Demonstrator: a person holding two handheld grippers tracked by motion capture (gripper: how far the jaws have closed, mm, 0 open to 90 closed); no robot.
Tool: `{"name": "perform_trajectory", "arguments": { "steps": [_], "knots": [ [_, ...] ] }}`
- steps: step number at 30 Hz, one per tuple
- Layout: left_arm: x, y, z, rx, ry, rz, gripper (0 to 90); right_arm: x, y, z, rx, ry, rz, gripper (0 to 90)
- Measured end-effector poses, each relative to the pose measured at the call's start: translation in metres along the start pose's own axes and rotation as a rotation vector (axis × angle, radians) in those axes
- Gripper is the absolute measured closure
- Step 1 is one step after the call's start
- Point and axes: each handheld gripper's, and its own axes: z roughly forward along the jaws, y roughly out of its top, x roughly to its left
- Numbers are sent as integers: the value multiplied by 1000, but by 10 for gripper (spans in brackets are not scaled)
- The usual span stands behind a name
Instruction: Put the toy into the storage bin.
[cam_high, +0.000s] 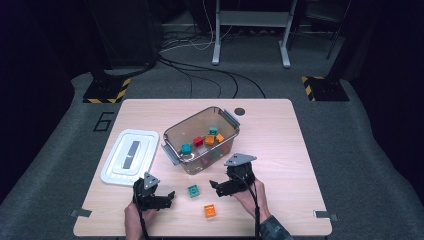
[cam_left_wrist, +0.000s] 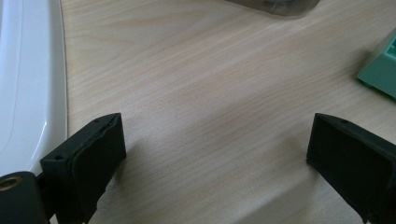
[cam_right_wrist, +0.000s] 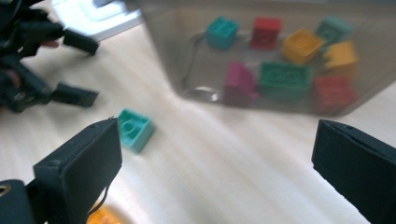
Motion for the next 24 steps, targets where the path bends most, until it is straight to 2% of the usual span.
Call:
{"name": "perform_trajectory", "arguments": {
  "steps": [6,15,17,24],
  "knots": [
    [0,0,0,0,0,0,41,17,-17,11,41,38,0,7],
    [0,0,0,3,0,1,42,39,-30,25,80,65,13,4],
    [0,0,0,0,1,1,42,44,-33,29,88,72,-1,5],
    [0,0,0,3,0,1,42,51,-45,37,135,60,-20,11]
  ]
}}
